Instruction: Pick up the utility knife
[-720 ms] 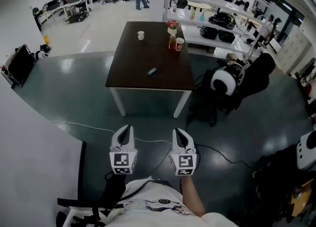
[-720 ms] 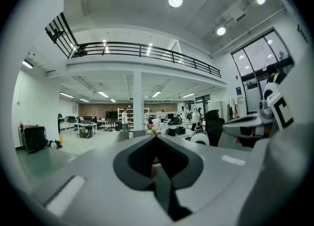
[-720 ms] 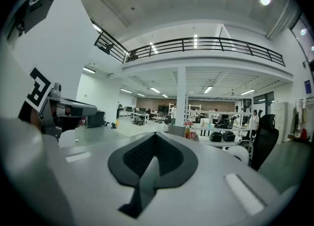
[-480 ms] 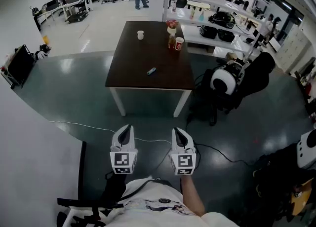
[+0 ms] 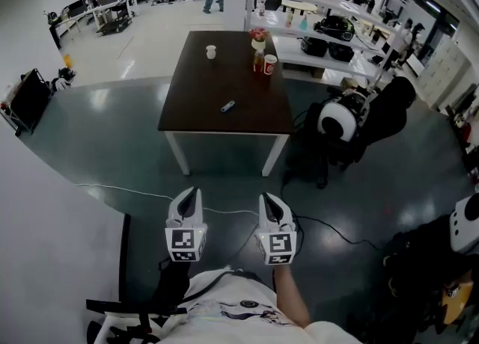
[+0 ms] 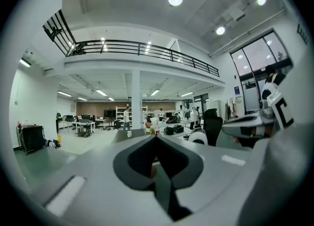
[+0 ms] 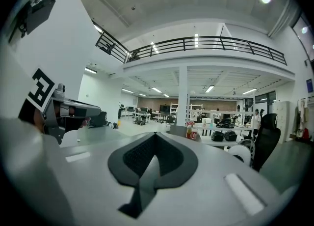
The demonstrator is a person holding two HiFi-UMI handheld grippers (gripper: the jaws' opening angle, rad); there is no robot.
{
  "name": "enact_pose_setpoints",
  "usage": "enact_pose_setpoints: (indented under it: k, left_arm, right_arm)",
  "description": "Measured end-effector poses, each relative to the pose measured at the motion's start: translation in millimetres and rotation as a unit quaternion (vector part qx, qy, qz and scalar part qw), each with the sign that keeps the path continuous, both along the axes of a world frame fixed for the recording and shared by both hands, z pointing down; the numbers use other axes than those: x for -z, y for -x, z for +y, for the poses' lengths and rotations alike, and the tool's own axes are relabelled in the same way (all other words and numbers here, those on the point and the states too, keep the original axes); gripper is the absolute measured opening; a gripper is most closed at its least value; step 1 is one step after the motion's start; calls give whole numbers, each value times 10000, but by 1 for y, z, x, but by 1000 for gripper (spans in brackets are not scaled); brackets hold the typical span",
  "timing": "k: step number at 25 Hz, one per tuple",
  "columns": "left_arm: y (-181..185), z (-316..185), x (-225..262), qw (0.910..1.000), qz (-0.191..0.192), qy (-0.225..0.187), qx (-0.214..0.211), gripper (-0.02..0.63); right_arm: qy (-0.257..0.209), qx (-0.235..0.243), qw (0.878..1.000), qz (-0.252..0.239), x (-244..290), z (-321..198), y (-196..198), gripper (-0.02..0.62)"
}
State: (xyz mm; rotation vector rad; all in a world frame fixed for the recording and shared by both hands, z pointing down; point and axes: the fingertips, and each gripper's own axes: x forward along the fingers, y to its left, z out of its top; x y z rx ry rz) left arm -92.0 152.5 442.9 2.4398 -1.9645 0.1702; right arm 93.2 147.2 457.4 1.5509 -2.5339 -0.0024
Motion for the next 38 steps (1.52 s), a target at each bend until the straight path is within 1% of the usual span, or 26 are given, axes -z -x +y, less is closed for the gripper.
enact_pose_setpoints:
  k: [4,9,16,21,24,28,31,38]
  left_arm:
    - [-1,0,2,10000,-39,13,-18,-2]
    - [-3,1,10,10000,-14,37,-87,-2]
    - [-20,2,30,9998,116,-40,-155,-2]
    - [-35,5,19,9997,161,129,-107,-2]
    - [-43,2,8,9994,179,270,-109,-2]
    - [-35,-5,-4,9985,247,478,-23,-2]
    - [-30,-14,-4,9984,292,485,4,-2]
    - [-6,-75,2,9982,422,409,-121,-2]
  right_arm:
    - [3,14,10000,-3,-2,0,1,0]
    - [-60,29,10000,-67,9,2,2,2]
    - [-160,160,9995,-206,30,9,-4,2]
    - [-136,445,9987,-212,36,15,-2,2]
    - [-101,553,9982,-191,32,9,0,2]
    - [125,654,9976,-176,24,0,11,2]
    - [120,697,9974,-136,24,-8,16,2]
    - [58,626,9980,-98,32,-58,41,2]
